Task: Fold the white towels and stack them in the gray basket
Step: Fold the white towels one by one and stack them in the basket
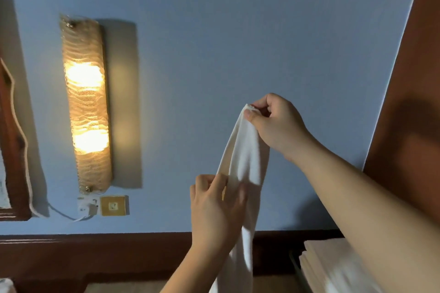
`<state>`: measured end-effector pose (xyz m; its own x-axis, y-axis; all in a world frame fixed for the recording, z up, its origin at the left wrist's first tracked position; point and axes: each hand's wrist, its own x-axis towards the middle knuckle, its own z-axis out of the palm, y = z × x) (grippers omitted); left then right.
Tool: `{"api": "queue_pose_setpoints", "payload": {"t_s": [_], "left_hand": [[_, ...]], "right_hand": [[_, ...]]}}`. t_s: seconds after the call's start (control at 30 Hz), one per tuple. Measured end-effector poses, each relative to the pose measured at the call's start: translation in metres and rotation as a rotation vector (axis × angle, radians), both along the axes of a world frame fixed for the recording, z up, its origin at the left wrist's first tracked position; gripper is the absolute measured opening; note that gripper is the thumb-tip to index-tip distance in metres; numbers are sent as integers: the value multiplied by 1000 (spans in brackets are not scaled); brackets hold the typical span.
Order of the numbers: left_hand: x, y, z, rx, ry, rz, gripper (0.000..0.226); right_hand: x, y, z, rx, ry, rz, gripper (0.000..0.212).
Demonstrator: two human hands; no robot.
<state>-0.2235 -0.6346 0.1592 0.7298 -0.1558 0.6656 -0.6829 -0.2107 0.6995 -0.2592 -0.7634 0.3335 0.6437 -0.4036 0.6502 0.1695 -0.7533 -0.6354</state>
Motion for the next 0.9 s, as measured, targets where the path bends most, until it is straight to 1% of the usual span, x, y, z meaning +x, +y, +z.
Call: {"api": "queue_pose_setpoints", "payload": {"t_s": [0.1, 0.17, 0.23, 0.33, 0.43, 0.47, 0.57, 0.6, 0.7, 0.8, 0.9], "left_hand": [[-6, 0, 27, -24, -34, -33, 42], [-9, 0, 45, -9, -54, -38, 40], [-12, -1, 59, -18, -95, 13, 37], [-14, 2, 74, -103, -158, 55, 39], [-20, 2, 86, -74, -156, 43, 49], [-24, 0, 86, -71, -148, 13, 50], [-36, -4, 79, -127, -68, -166, 47], [-38, -4, 74, -143, -45, -185, 49], [-45, -1, 56, -146, 2, -157, 53], [-53, 6, 29, -70, 50, -213, 50], [-61, 16, -3, 46, 149, -303, 44]], "right_hand": [[-9, -5, 22, 23, -65, -11, 15], [-14, -6, 35, 32, -103, -2, 12], [-21, -7, 49, 34, -140, 8, 12], [-31, -8, 65, 14, -194, 11, 14], [-42, -4, 75, -30, -195, 48, 13], [-46, -3, 77, -49, -181, 66, 12], [-54, 0, 77, -89, -136, 111, 12], [-57, 0, 76, -94, -121, 117, 12], [-66, -7, 71, -98, -100, 118, 13], [-78, -15, 62, -87, -89, 107, 14], [-91, -26, 43, -64, -79, 98, 14]]}}
